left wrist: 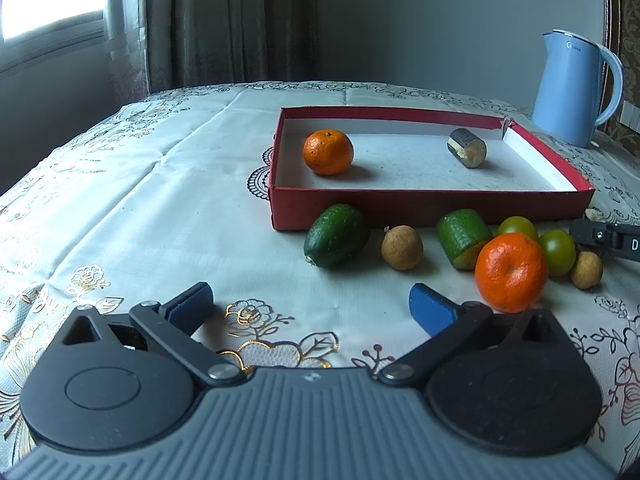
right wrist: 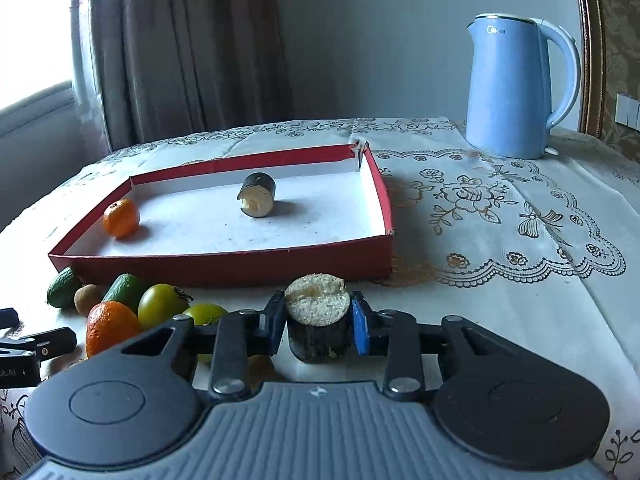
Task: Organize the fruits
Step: 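Carry the log piece into the red box with the right gripper and release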
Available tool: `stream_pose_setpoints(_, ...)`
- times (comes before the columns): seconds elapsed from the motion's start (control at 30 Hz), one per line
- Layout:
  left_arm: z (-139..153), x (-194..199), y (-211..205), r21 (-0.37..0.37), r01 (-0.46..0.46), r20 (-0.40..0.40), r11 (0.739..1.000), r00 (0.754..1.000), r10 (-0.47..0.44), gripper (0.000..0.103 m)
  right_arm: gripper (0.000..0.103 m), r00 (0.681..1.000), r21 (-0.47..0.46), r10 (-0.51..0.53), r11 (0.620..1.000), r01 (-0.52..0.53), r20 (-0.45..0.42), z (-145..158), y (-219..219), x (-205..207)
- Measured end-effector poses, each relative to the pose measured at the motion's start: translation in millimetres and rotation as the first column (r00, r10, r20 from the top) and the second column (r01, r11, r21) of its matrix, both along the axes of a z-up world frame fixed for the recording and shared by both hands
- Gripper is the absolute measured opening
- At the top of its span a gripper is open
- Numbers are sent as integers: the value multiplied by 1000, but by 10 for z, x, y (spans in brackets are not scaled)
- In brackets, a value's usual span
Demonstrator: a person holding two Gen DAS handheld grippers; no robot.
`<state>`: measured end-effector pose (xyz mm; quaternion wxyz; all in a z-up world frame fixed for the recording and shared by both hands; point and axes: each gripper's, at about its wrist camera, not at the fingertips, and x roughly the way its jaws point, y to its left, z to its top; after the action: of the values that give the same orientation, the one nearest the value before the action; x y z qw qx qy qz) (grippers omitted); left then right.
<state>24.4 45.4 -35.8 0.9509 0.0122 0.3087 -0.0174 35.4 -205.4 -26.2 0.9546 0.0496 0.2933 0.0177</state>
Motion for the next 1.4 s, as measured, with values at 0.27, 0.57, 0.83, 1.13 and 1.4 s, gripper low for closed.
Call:
stream_pose_setpoints(0.27, 22, 70, -155, 126, 20, 36, 992, 999, -24, 103, 33, 1000, 3, 1, 1000, -1, 23, 15, -8, -33)
stream_pose_setpoints(0.57, -14, 168, 19, -3, 24, -15, 1000, 1000, -24, 103, 33, 998, -9, -1, 1000, 1, 61, 164, -32, -40)
stream_pose_setpoints(0.83, -15, 155, 36, -12, 24, -14, 1000, 1000, -25, 103, 33, 993, -81, 12, 997, -3, 114, 394, 20, 203)
stream_pose_setpoints(1.13, -14, 153, 36, -13, 24, -14, 1000, 1000, -25, 103, 33, 995, -134, 54, 990, -42, 82, 382, 93, 720)
stream_pose_setpoints(1.4, -13, 150, 37, -13, 25, -14, 1000, 1000, -25, 103, 33, 998, -173, 45, 984, -51, -34, 304, 134, 1269)
